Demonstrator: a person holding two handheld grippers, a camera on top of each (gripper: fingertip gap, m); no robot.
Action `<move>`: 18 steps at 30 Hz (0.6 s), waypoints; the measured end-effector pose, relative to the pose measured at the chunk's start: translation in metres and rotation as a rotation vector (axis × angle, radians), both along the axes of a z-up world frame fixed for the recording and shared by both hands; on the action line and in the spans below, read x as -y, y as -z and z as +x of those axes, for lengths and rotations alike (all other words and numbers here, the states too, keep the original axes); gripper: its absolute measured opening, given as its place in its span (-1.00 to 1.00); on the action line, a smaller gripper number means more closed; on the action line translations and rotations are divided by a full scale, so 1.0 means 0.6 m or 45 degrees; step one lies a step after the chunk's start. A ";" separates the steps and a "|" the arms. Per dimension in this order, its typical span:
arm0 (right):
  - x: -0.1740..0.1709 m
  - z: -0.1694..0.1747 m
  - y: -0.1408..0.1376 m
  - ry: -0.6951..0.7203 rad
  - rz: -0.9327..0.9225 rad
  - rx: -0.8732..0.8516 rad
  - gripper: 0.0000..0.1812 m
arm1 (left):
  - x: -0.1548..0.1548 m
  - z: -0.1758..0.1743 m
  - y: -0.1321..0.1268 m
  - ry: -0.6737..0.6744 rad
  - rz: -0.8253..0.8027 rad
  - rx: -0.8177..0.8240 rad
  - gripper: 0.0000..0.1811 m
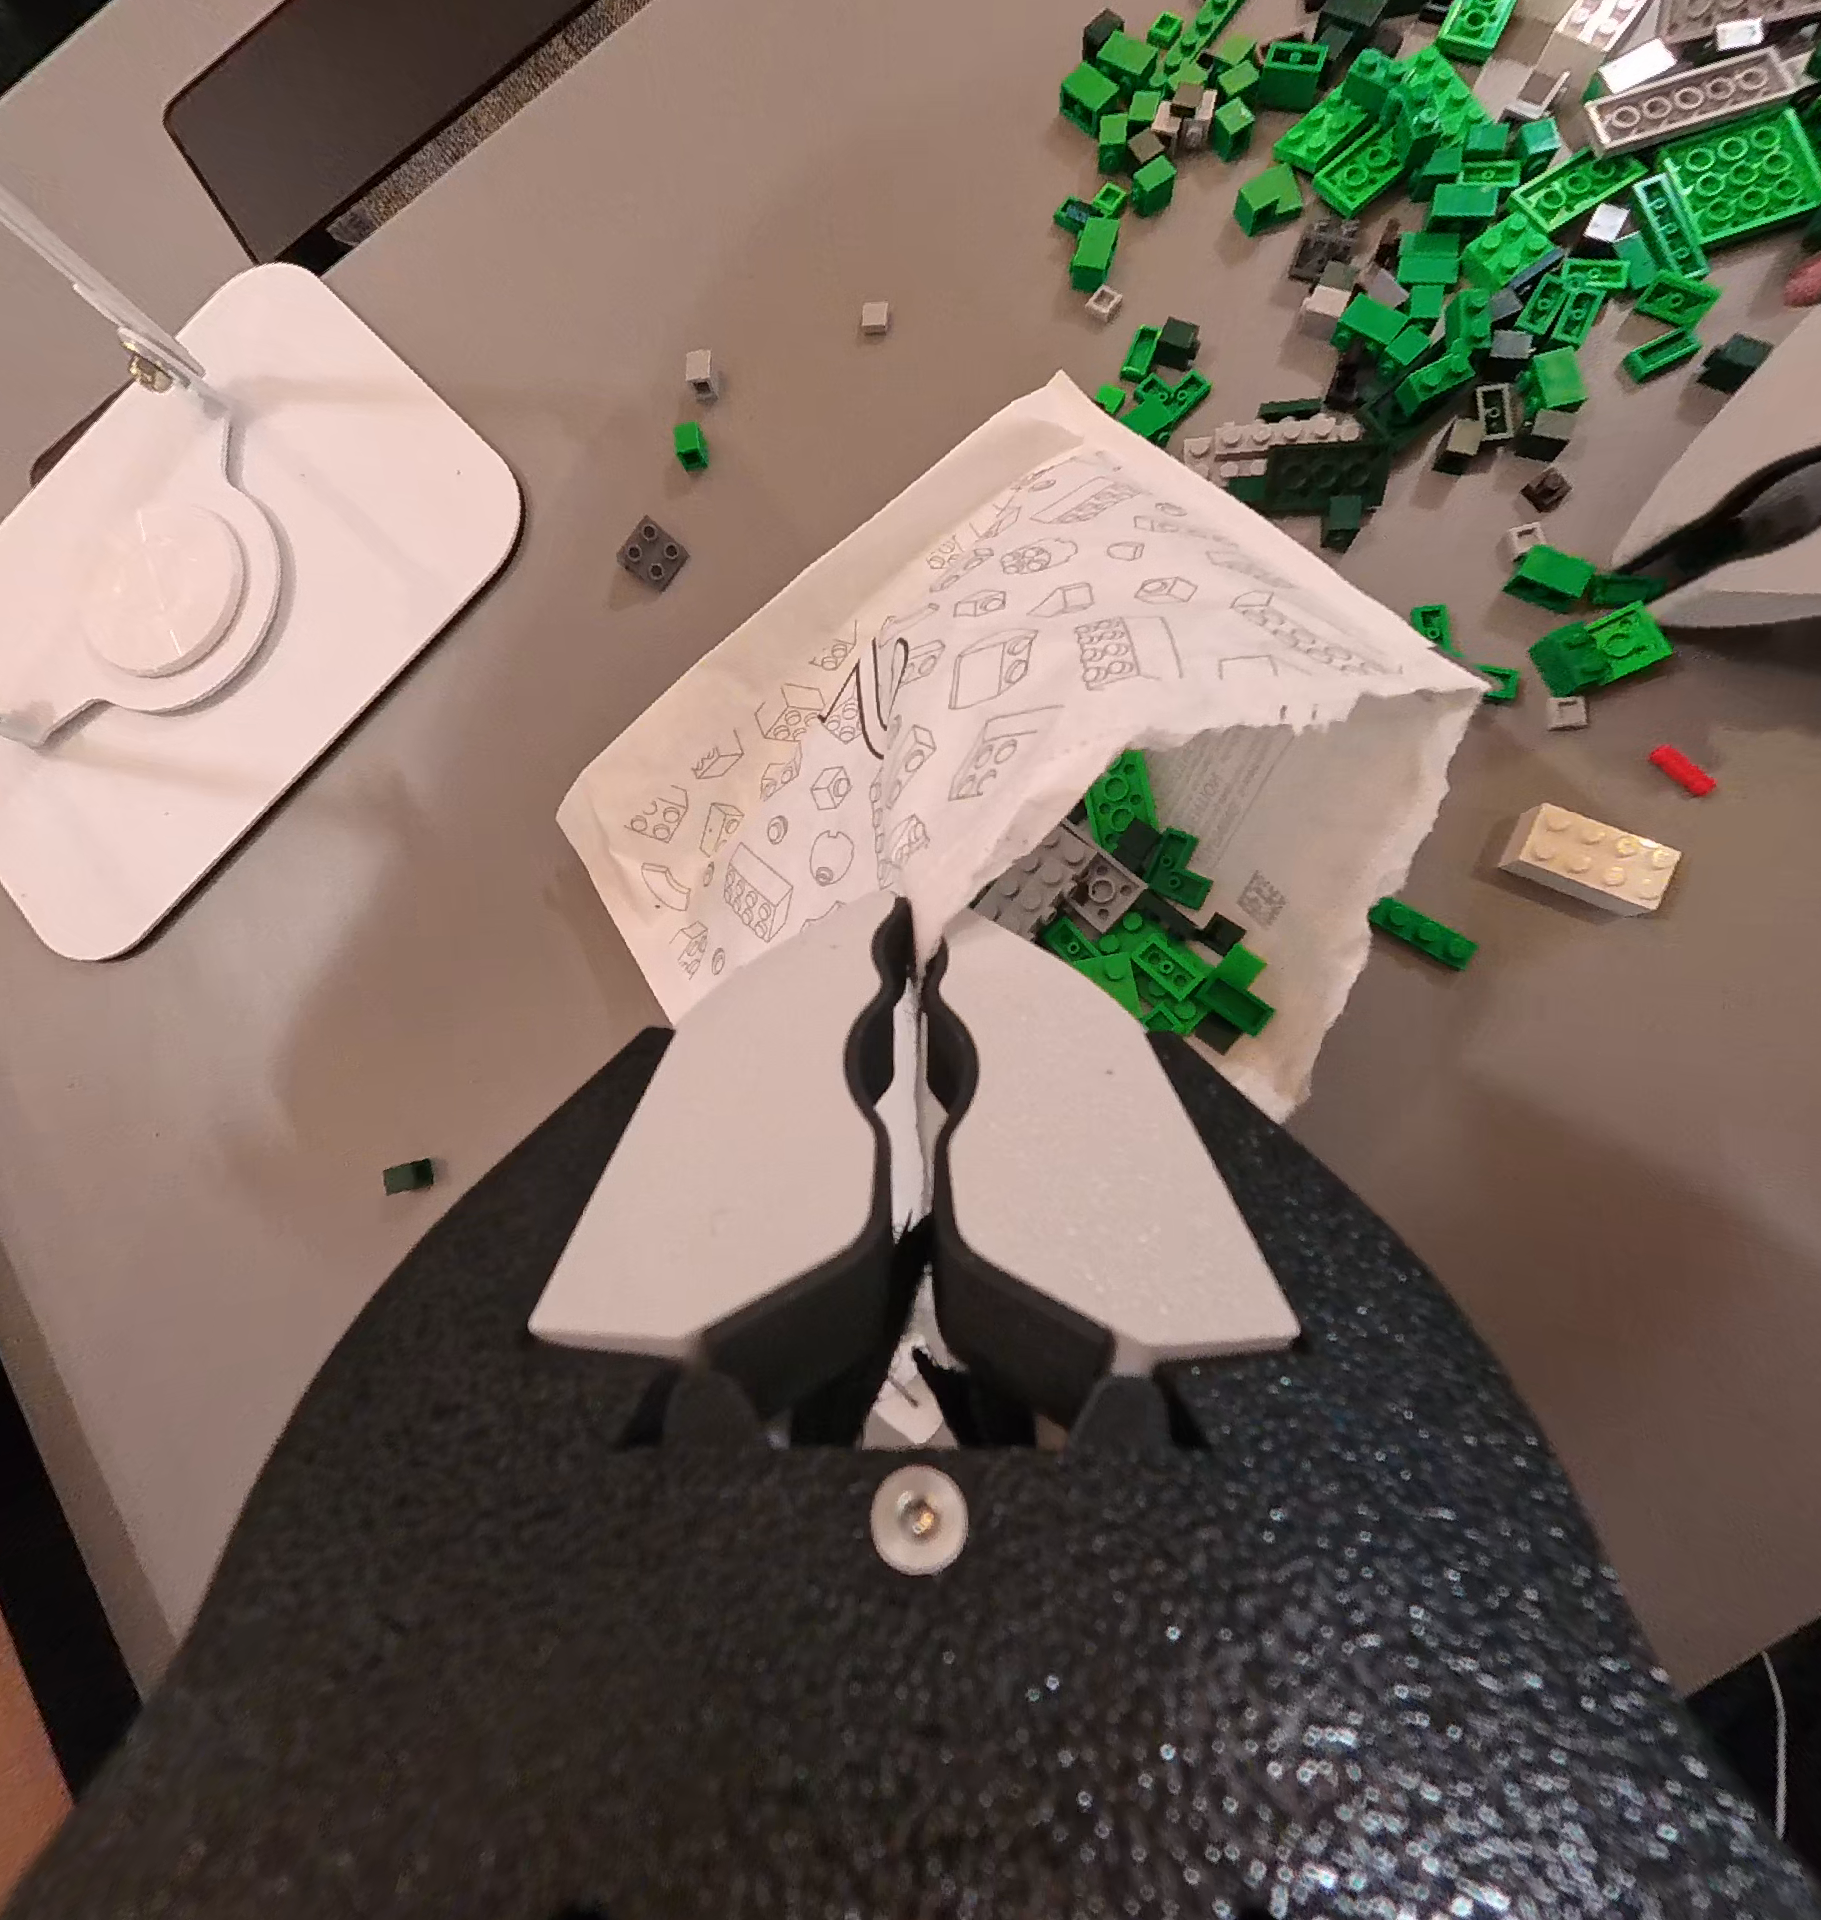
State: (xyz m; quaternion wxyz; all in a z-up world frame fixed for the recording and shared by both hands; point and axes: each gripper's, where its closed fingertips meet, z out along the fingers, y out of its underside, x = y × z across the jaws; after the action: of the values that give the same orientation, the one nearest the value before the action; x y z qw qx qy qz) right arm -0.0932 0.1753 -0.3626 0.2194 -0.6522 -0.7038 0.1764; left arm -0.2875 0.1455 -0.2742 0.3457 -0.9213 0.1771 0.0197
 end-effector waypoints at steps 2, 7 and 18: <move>-0.007 0.002 -0.001 0.006 0.050 0.017 -0.92 | 0.000 0.001 0.000 0.001 0.002 0.000 -1.00; 0.017 -0.049 -0.088 -0.139 0.256 -0.301 -0.93 | -0.002 0.002 -0.003 -0.008 0.013 0.004 -1.00; 0.104 -0.238 -0.127 -0.356 0.971 -0.425 -0.90 | -0.004 0.014 -0.005 -0.002 0.020 0.014 -1.00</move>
State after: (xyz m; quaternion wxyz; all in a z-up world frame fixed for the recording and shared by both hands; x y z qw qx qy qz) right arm -0.2362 0.1132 -0.2863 0.5292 -0.3856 -0.7550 0.0350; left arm -0.2793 0.1481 -0.2715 0.3540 -0.9187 0.1745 0.0163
